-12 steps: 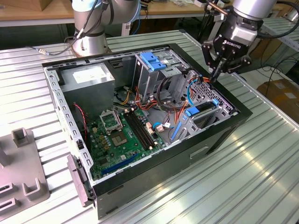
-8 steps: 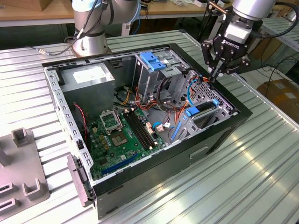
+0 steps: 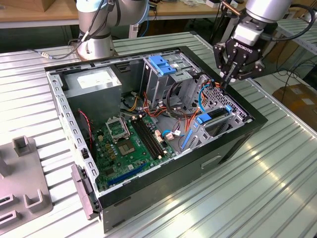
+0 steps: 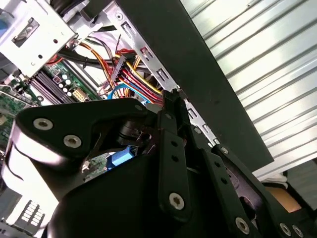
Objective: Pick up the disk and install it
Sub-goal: 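Insert the first disk wire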
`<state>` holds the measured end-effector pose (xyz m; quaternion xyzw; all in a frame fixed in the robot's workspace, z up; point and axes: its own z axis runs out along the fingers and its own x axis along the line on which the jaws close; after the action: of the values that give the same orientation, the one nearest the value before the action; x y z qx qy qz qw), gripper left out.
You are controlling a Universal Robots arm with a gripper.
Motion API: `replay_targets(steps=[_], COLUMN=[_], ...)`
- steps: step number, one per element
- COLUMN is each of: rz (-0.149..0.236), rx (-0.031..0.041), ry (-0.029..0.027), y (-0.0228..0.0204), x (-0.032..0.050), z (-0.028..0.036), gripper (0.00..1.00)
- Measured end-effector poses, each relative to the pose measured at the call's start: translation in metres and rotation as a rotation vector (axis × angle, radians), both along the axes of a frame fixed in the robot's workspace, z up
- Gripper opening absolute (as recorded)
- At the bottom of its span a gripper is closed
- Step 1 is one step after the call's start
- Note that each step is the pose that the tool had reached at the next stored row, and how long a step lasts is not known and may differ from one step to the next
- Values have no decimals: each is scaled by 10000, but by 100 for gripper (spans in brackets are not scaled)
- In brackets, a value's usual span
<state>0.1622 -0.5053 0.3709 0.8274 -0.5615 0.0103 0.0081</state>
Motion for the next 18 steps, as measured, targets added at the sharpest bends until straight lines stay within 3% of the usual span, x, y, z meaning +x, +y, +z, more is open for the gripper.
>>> replay_targets(steps=[6,12,18], rz=[-75,-870,-943], rx=[-3,-4,-5], ry=[-1,0,-1], y=[-8,-11,-12], x=[-36,-37,-79], z=[-2,-11,-12], gripper=[16,16,16])
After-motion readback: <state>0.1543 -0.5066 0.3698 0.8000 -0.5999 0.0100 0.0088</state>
